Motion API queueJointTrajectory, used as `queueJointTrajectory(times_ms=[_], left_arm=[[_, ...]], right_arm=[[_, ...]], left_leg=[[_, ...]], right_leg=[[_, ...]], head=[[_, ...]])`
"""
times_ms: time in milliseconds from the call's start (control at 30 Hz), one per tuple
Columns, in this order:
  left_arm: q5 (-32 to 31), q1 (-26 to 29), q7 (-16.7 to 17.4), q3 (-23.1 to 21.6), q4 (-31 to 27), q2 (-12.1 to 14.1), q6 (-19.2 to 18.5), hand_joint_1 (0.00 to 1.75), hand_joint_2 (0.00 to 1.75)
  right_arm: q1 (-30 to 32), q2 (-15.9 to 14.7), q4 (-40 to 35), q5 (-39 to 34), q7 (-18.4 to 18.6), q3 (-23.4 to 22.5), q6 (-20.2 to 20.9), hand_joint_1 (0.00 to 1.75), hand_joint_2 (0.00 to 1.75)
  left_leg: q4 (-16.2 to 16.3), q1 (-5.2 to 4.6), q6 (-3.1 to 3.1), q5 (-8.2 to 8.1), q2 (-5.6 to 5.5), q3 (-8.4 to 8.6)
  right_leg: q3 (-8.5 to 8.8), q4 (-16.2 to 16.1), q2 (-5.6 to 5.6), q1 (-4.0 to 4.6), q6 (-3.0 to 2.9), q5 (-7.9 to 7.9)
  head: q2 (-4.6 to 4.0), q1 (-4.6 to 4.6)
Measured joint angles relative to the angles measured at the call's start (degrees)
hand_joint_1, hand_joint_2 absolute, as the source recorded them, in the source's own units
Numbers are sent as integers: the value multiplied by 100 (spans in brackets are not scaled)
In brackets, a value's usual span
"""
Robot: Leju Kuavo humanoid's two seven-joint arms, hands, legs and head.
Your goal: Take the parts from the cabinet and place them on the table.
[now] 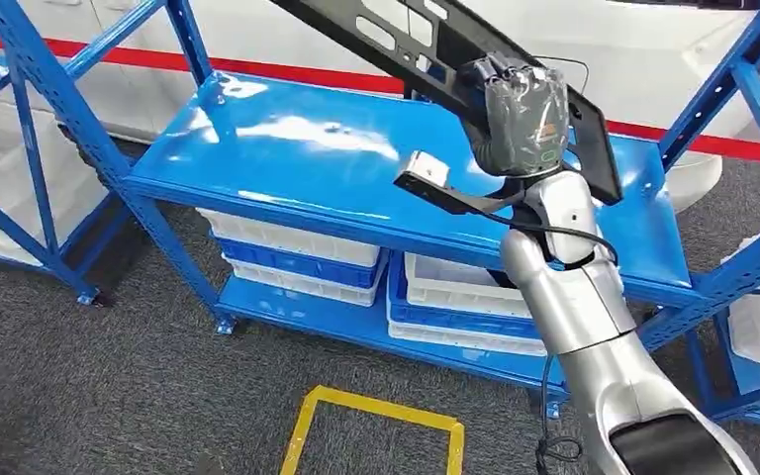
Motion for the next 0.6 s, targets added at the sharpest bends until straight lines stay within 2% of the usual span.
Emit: queueJointTrajectory(times_ms=[33, 67, 100, 167, 200, 233, 267, 300, 333, 367, 400, 467, 500, 533, 567, 600], left_arm=[[7, 8, 0, 18, 0, 9, -15, 0, 175], [18, 15, -13, 40, 0, 20, -42, 0, 175], [33, 18, -39, 53, 0, 24, -59, 0, 175], [59, 18, -85, 79, 0, 37, -90, 0, 175], [59, 18, -107, 98, 0, 55, -105, 0, 175], [59, 16, -120, 98, 0, 61, -107, 0, 175], [59, 23, -144, 101, 0, 77, -105, 0, 175], [59, 30, -146, 103, 0, 77, -96, 0, 175], [57, 40, -146, 105, 0, 77, -81, 0, 175], [57, 40, -146, 107, 0, 79, -64, 0, 175], [46, 38, -146, 112, 0, 85, -61, 0, 175], [28, 35, -149, 120, 0, 85, -64, 0, 175], [15, 36, -151, 120, 0, 81, -72, 0, 175], [9, 37, -151, 120, 0, 77, -72, 0, 175], [-4, 36, -151, 120, 0, 77, -68, 0, 175], [-20, 35, -151, 120, 0, 74, -63, 0, 175]], right_arm=[[29, -11, 2, 0, 0, -5, 31, 175, 175], [50, -20, 6, 6, 0, -11, 33, 175, 175], [54, -29, 11, 15, 0, -13, 33, 175, 175], [42, -39, 13, 17, 0, -42, 26, 175, 175], [39, -61, 18, 17, -2, -61, 18, 175, 175], [48, -55, 15, 24, -9, -70, 11, 175, 175], [55, -70, 30, 33, -19, -89, 7, 175, 175], [61, -79, 37, 35, -22, -94, 0, 175, 175], [69, -81, 39, 59, -22, -96, -15, 175, 175], [72, -81, 39, 76, -24, -96, -28, 175, 175], [75, -81, 39, 94, -24, -96, -54, 175, 175], [97, -81, 39, 112, -24, -99, -83, 175, 175], [122, -83, 42, 111, -24, -105, -83, 175, 175], [153, -85, 44, 120, -22, -112, -83, 175, 175], [182, -90, 46, 137, -13, -125, -79, 175, 175], [205, -92, 46, 153, 0, -138, -79, 175, 175]], left_leg=[[6, 2, -8, 5, 4, -9], [17, 14, -15, 7, 6, -16], [38, 26, -21, 5, 6, -26], [118, 54, -86, -33, 0, -51], [146, 43, -146, -43, -3, -113], [160, 37, -188, -25, -13, -128], [211, 28, -205, -14, -30, -147], [204, 41, -227, 1, -36, -172], [208, 53, -273, 13, -35, -195], [263, 89, -311, -82, -18, -234], [452, 87, -331, -291, -2, -320], [1287, 93, -378, -820, 7, -657], [1713, 94, -394, -1008, 7, -824], [1979, 93, -396, -1074, 7, -910], [1960, 93, -385, -997, 7, -860], [1697, 93, -365, -804, 9, -680]], right_leg=[[-56, 170, -1, -14, 42, -26], [40, 34, -3, -40, 104, 50], [260, -338, -8, -70, 181, 213], [864, -1449, -36, -136, 309, 584], [1052, -1622, 1, -94, 240, 465], [988, -1574, 42, -20, 193, 556], [946, -1616, 29, -71, 185, 545], [924, -1573, 29, -67, 178, 543], [894, -1582, 26, -68, 138, 563], [870, -1618, 21, -126, 57, 605], [834, -1617, 17, -114, -14, 634], [749, -1614, 9, -96, -103, 692], [701, -1612, 1, -80, -140, 721], [654, -1607, -2, -67, -149, 759], [613, -1605, -2, -56, -145, 789], [572, -1600, -2, -50, -132, 824]], head=[[0, 4], [0, 9], [0, 4], [0, 13], [0, 24], [0, 9], [0, 15], [0, -2], [0, 0], [0, -2], [0, -37], [0, -61], [0, -66], [0, -61], [0, -63], [0, -66]])
